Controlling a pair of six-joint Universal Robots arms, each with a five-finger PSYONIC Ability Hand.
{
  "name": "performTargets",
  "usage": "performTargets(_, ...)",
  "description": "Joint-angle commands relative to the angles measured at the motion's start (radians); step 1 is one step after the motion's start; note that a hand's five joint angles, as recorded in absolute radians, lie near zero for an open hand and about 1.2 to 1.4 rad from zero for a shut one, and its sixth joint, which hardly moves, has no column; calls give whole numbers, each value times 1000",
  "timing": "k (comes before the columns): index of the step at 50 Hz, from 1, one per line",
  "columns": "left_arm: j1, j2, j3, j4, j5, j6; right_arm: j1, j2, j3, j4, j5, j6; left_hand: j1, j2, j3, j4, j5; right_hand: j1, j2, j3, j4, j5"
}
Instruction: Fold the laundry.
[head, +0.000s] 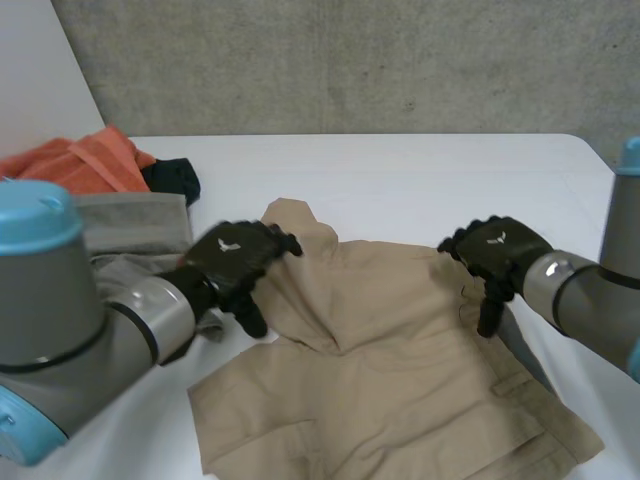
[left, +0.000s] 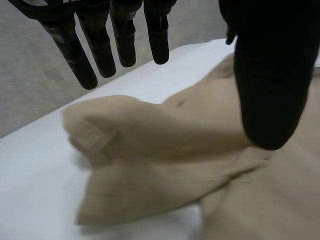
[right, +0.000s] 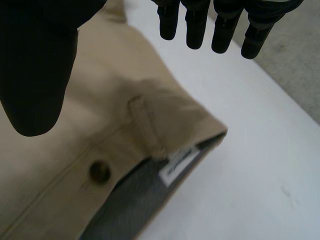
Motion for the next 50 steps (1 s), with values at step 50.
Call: performTargets(50,244,59,-93,409,-372,507,-127,-237,235,-119,-96,-104,24,45,39,49,59,-50,-38,-38,-38,-47)
